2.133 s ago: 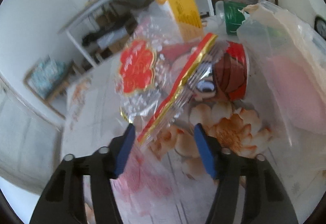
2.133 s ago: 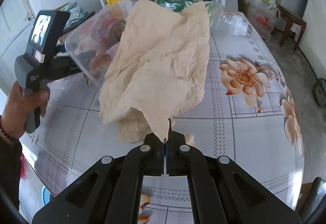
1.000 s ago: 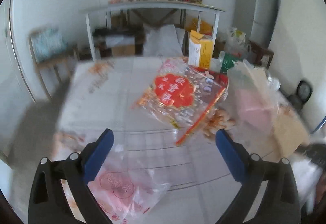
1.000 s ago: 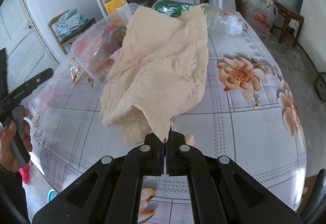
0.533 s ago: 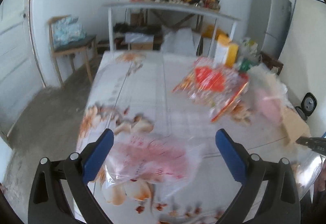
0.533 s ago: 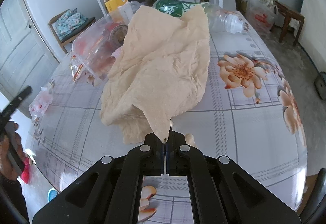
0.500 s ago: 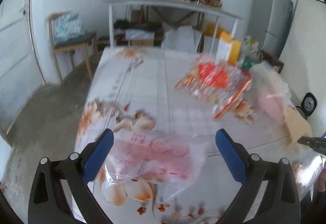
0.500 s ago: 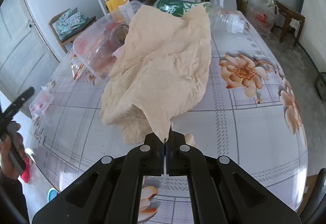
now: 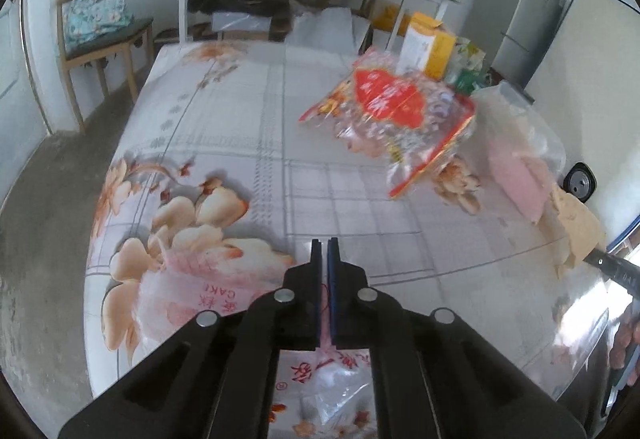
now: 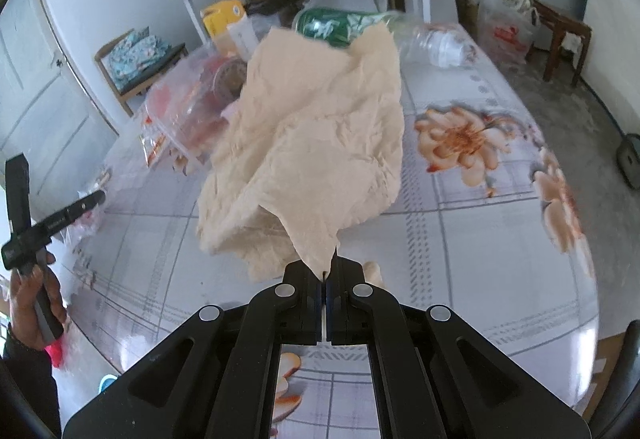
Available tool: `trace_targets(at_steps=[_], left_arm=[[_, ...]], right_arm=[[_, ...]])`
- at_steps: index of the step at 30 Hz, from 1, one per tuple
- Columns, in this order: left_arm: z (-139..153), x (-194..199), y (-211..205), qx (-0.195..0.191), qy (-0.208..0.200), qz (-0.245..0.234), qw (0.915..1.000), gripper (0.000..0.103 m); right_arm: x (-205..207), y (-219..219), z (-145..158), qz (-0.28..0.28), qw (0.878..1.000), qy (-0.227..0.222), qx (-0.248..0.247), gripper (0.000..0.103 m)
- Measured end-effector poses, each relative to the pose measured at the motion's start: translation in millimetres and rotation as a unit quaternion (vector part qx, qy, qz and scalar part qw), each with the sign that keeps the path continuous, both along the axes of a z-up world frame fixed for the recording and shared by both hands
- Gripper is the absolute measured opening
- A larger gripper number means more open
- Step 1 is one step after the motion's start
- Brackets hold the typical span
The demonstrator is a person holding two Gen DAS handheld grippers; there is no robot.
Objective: Collect trash
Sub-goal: 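Grasp the clear pink-printed bag with the left gripper while the right gripper holds the beige paper, then carry the bag and paper in both grippers over the blue basket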
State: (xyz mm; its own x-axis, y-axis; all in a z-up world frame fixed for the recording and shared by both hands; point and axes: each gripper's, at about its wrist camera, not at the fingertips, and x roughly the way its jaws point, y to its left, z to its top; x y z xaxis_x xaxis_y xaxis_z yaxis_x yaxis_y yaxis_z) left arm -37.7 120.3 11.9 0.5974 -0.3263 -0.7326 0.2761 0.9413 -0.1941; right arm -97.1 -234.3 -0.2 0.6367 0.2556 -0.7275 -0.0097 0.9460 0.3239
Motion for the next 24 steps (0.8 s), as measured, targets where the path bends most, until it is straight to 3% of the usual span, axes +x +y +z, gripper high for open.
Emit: trace_targets(at_steps=[8,11,13,14,21,22,23,24], left_arm=[[34,-21,-7,-0.03,-0.035,-0.019,0.9987,0.001],[38,-22,-8,-0.017,-0.028,-0.02,0.9993,0.005],[40,-26,-4,0.001,-0.043,-0.011,0.999,0.009],[40,-30,1,-0.013,-0.043,-0.021,0.9988,0.0],[47,-43,8,-0.031,-0.039,-0.035,0.9981,0.002],[47,-45,10,-0.03,-0.035,-0.03,0.9985,0.034],[47,-50,13,-0.03,-0.034,-0.028,0.9986,0.098],[47,-56,15,-0.034,-0.043,-0.033,0.9979,0.095]], right_arm=[[-15,-9,39,-0.009,0.999,-0.033,-0.004,0.0],[-21,-12,55,-0.011,0.999,-0.047,-0.008,0.0],[-22,-15,58,-0.011,0.999,-0.051,-0.006,0.0],[-24,-16,60,-0.012,0.998,-0.054,-0.006,0.0],[-28,-13,61,-0.003,0.998,-0.057,-0.002,0.0],[-30,-12,61,-0.002,0.998,-0.057,-0.002,0.0],[-31,-11,61,0.0,0.998,-0.056,-0.002,0.0],[-32,-11,61,0.001,0.998,-0.057,0.0,0.0]])
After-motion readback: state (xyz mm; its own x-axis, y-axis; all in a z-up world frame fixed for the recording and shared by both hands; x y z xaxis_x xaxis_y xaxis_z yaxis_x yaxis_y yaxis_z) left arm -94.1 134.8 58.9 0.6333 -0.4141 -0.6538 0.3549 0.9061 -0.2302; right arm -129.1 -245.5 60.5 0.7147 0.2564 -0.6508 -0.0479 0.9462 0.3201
